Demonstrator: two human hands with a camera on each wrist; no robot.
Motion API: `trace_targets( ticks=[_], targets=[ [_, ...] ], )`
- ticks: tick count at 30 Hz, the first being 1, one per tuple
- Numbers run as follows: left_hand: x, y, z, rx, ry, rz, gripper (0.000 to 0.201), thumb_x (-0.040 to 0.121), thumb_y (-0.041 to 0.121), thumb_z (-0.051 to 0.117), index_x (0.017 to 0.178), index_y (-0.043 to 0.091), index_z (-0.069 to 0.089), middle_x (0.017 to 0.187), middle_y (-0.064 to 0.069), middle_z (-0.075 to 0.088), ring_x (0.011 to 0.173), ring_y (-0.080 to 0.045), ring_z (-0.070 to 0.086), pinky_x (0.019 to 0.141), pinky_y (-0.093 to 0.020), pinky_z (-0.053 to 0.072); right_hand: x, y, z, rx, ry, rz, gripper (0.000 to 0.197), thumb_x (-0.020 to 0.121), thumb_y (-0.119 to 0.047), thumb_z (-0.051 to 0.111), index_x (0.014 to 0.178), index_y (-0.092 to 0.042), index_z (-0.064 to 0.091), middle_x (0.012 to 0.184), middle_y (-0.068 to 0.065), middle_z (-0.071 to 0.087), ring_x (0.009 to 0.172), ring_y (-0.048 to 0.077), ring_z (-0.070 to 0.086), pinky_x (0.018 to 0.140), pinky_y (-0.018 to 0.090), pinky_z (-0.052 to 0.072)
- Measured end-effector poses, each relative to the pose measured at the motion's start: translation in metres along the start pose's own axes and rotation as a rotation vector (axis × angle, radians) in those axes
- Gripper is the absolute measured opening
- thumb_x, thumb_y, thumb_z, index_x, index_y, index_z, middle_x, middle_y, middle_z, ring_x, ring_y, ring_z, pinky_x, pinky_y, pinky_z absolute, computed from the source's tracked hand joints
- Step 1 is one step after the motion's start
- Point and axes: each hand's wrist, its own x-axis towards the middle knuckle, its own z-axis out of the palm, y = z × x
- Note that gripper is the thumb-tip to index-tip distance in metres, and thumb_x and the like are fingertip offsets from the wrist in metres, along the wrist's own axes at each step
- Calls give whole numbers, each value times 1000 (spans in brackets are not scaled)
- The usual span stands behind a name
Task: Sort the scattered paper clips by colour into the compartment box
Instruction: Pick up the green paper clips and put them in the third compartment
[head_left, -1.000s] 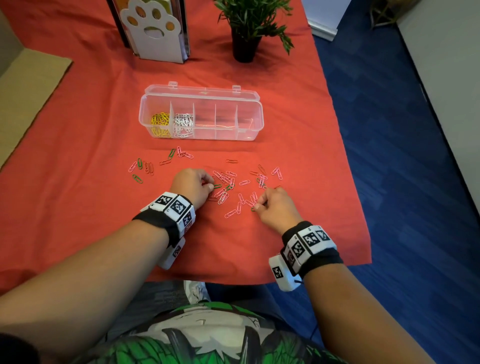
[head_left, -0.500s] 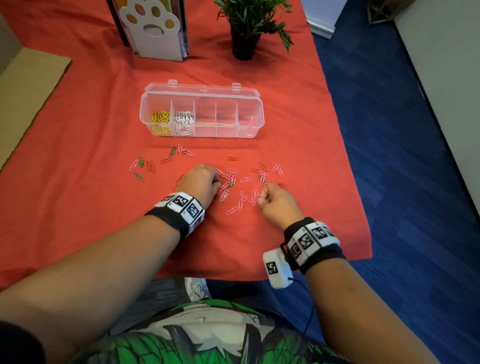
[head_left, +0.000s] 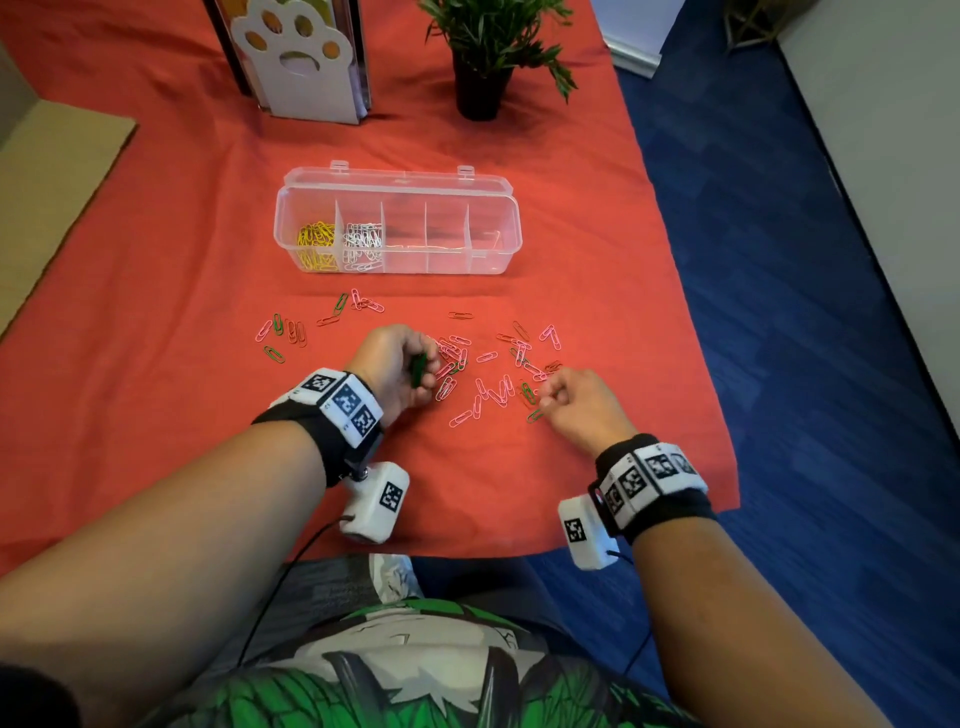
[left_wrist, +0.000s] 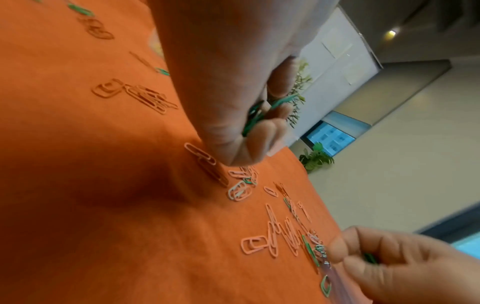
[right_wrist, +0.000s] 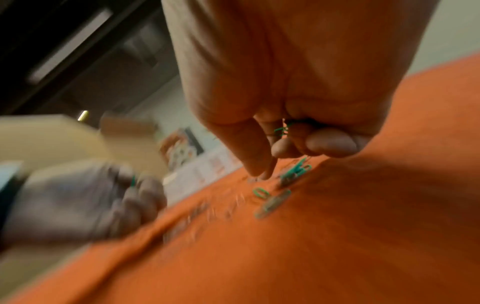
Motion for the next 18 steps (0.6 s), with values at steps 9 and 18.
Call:
trace_targets(
  ticks=[9,18],
  targets=[
    [16,-13,4,535,267,266,28,84,41,59,69,17,57,54,4,48,48,-14,40,46,-21,31,-11,3,25,-361,75,-198,12,82,-13,54,93,-9,54,103,13,47,95,33,52,80,40,49],
    [19,-22,0,1092,390,439,10,80,11,62,87,15,67,90,-7,70,88,-26,63,70,-22,38,-2,-5,2,662,6,199,27,91,0,39,80,-20,53,65,-1,45,53,11,41,43,18,34]
  ],
)
